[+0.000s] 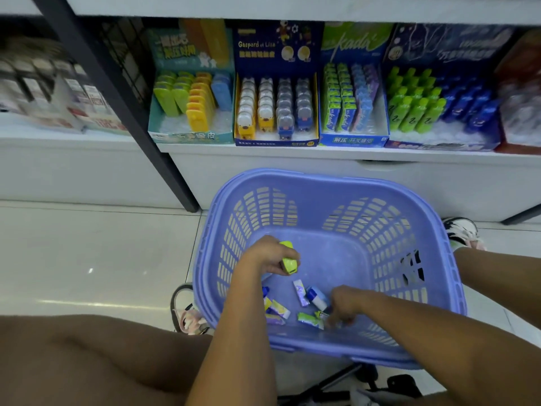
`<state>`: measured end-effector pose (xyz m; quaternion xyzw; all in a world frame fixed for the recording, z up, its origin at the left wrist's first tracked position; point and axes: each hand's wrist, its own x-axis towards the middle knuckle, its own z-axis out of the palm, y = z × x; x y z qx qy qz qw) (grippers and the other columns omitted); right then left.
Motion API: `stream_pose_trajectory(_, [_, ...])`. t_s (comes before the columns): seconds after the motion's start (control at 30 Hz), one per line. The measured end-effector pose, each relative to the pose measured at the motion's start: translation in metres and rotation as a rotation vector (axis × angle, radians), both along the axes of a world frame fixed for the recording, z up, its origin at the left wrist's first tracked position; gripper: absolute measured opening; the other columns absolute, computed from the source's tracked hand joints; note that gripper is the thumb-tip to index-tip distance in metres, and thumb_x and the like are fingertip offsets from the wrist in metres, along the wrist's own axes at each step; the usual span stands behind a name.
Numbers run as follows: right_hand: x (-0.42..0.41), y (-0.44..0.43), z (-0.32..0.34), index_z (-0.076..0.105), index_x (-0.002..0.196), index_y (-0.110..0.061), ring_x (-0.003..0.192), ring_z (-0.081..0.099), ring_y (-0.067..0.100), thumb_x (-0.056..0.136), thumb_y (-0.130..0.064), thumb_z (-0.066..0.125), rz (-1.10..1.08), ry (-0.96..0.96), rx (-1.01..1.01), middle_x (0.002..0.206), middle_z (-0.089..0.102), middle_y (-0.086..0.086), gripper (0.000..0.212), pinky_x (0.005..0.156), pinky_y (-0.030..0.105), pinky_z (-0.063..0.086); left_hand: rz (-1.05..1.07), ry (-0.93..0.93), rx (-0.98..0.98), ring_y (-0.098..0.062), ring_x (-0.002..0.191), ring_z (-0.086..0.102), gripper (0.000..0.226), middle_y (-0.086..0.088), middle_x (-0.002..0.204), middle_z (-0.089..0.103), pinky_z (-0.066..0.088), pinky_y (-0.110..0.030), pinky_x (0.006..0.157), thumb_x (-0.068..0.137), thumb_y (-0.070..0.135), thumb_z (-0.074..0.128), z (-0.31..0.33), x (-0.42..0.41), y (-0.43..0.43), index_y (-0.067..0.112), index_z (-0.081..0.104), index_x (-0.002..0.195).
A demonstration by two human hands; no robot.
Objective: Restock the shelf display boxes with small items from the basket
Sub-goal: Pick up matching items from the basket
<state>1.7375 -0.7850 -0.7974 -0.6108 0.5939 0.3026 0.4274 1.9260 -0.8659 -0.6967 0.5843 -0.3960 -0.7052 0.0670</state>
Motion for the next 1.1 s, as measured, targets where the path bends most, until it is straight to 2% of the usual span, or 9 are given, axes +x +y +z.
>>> stream_pose_trajectory(0.13, [-0.001, 0.007, -0.005, 0.05, 0.06, -0.012, 0.06, 0.051, 0.019, 0.076, -0.043, 0.066, 0.125, 0.016, -0.047, 0.074, 0.067, 0.009, 0.039, 0.065, 0.025, 0.043, -0.016, 0.015, -0.027, -0.017, 0.064, 0.061, 0.009, -0.01, 0.073, 0.061, 0.055, -0.028, 0.067, 0.087, 0.007, 0.065, 0.002, 0.004, -0.003, 0.008, 0.056, 0.085])
stream_pose_trajectory(0.2, [-0.003, 0.002, 0.006, 0.059, 0.072, -0.011, 0.07, 0.049, 0.018, 0.079, -0.035, 0.062, 0.176, 0.04, -0.039, 0.085, 0.063, 0.019, 0.025, 0.065, 0.025, 0.038, -0.017, -0.004, -0.06, -0.019, 0.066, 0.061, 0.013, -0.012, 0.072, 0.06, 0.054, -0.031, 0.069, 0.085, 0.002, 0.063, 0.001, 0.005, -0.008, 0.008, 0.056, 0.076])
stream_pose_trajectory(0.33, [-0.012, -0.026, 0.045, 0.055, 0.064, -0.014, 0.063, 0.051, 0.018, 0.083, -0.022, 0.057, 0.208, 0.02, 0.103, 0.059, 0.052, 0.002, 0.02, 0.062, 0.027, 0.042, -0.045, 0.007, -0.062, -0.018, 0.062, 0.061, 0.015, -0.011, 0.067, 0.059, 0.053, -0.028, 0.06, 0.082, 0.002, 0.064, 0.004, 0.007, -0.017, 0.008, 0.056, 0.071])
stream_pose_trajectory(0.47, [-0.011, -0.06, 0.092, 0.055, 0.085, -0.007, 0.055, 0.062, 0.006, 0.092, -0.005, 0.05, -0.32, -0.381, 0.16, 0.069, 0.06, 0.003, 0.009, 0.07, 0.025, 0.055, -0.107, 0.074, -0.009, -0.014, 0.056, 0.063, 0.014, -0.005, 0.062, 0.066, 0.056, -0.025, 0.059, 0.083, 0.016, 0.071, 0.014, 0.01, -0.022, 0.011, 0.062, 0.075])
stream_pose_trajectory(0.57, [0.006, -0.089, 0.135, 0.053, 0.094, -0.009, 0.055, 0.065, 0.009, 0.095, -0.007, 0.048, -0.446, -0.604, -0.049, 0.074, 0.061, 0.002, 0.006, 0.06, 0.019, 0.054, -0.008, 0.165, -0.031, -0.013, 0.062, 0.069, 0.01, -0.007, 0.073, 0.073, 0.058, -0.024, 0.064, 0.085, 0.018, 0.069, 0.026, 0.016, -0.029, 0.009, 0.068, 0.086])
stream_pose_trajectory(0.7, [0.034, -0.116, 0.176, 0.056, 0.1, -0.003, 0.046, 0.061, 0.005, 0.094, -0.005, 0.05, -0.386, -0.624, -0.439, 0.069, 0.06, 0.003, 0.009, 0.051, 0.018, 0.052, 0.192, 0.304, -0.141, -0.01, 0.061, 0.069, 0.009, -0.007, 0.074, 0.073, 0.055, -0.018, 0.055, 0.087, 0.018, 0.064, 0.053, 0.034, -0.043, 0.011, 0.068, 0.087])
stream_pose_trajectory(0.87, [0.068, -0.132, 0.214, 0.06, 0.106, -0.022, 0.044, 0.057, 0.005, 0.097, -0.004, 0.036, -0.463, -0.799, -0.592, 0.067, 0.054, 0.002, 0.031, 0.05, 0.016, 0.047, 0.38, 0.36, -0.339, -0.008, 0.05, 0.06, 0.007, -0.001, 0.063, 0.067, 0.051, -0.018, 0.05, 0.09, 0.018, 0.062, 0.078, 0.057, -0.049, 0.014, 0.063, 0.084])
stream_pose_trajectory(0.97, [0.078, -0.141, 0.235, 0.06, 0.115, -0.036, 0.053, 0.053, 0.005, 0.099, -0.018, 0.043, -0.325, -0.77, -0.763, 0.066, 0.054, -0.001, 0.03, 0.058, 0.019, 0.045, 0.49, 0.482, -0.37, -0.008, 0.049, 0.057, 0.006, 0.0, 0.064, 0.065, 0.049, -0.018, 0.049, 0.089, 0.017, 0.062, 0.088, 0.069, -0.049, 0.011, 0.064, 0.089])
stream_pose_trajectory(1.1, [0.104, -0.167, 0.262, 0.061, 0.102, -0.023, 0.062, 0.059, 0.014, 0.087, -0.02, 0.066, -0.394, -0.856, -1.058, 0.076, 0.058, -0.003, 0.016, 0.063, 0.028, 0.05, 0.692, 0.519, -0.381, -0.009, 0.043, 0.049, 0.019, 0.003, 0.053, 0.055, 0.041, -0.017, 0.041, 0.09, 0.032, 0.06, 0.093, 0.083, -0.053, 0.014, 0.057, 0.083])
